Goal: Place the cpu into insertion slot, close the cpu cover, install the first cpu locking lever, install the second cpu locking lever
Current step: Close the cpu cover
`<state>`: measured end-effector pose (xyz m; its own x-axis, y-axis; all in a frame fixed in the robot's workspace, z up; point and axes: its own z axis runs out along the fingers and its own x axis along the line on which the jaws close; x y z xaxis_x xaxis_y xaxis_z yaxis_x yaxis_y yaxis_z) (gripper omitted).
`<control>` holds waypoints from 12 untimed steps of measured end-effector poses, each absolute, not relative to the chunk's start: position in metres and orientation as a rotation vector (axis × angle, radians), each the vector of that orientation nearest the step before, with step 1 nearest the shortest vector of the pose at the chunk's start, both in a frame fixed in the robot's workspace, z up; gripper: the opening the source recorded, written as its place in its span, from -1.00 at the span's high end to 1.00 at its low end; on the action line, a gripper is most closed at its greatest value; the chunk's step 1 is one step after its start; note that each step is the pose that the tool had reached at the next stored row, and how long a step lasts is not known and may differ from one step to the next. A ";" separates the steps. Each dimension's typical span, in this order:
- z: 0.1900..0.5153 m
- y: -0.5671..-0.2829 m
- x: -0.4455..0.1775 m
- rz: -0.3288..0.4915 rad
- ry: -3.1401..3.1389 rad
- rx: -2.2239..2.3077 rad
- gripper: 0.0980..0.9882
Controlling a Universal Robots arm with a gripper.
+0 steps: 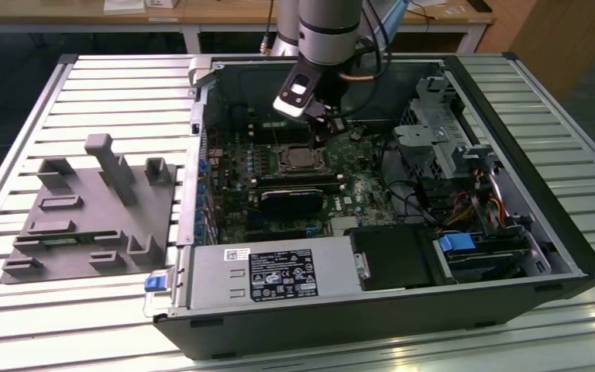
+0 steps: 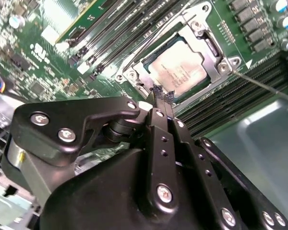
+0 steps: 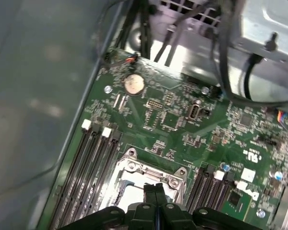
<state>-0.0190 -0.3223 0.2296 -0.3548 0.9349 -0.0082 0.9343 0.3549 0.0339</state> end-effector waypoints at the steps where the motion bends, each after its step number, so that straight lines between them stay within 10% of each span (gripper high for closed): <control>1: 0.230 -0.322 -0.019 0.036 2.581 1.745 0.98; 12: 0.229 -0.322 -0.019 0.036 2.742 1.481 0.98</control>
